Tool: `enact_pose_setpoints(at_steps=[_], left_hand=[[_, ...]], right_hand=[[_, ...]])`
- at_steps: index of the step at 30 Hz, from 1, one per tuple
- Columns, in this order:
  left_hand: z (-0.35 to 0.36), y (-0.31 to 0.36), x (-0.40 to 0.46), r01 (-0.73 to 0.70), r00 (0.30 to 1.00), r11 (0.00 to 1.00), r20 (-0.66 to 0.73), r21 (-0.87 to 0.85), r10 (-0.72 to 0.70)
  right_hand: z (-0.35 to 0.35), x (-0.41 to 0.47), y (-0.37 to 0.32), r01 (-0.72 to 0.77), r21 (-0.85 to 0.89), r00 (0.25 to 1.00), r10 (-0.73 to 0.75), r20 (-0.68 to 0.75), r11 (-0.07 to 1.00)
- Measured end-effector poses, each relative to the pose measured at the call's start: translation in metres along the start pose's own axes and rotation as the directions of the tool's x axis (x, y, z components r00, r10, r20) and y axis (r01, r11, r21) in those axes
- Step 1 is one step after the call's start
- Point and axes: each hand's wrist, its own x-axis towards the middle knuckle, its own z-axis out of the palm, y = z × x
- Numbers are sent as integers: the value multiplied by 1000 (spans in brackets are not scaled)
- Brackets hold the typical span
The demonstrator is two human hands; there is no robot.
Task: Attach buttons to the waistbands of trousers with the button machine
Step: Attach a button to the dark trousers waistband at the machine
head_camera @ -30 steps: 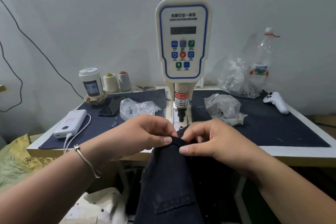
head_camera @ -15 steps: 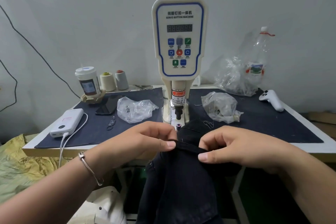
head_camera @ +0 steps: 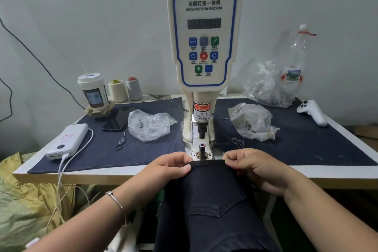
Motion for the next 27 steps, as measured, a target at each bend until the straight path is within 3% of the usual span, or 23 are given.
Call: enact_pose_setpoints(at_steps=[7,13,16,27], left_hand=[[-7,-20,35,-43,972,989,-222,142,74],[-20,-17,55,-54,958,954,-252,296,133],[-25,-23,59,-44,965,971,-242,233,102],[-35,-35,68,-19,987,998,-158,-63,9]], right_hand=[[-2,47,14,69,108,986,-51,-161,992],[-13,66,20,163,113,959,-130,-252,980],[-17,72,25,136,72,959,-113,-260,988],[-20,79,36,186,212,968,-142,-206,959]])
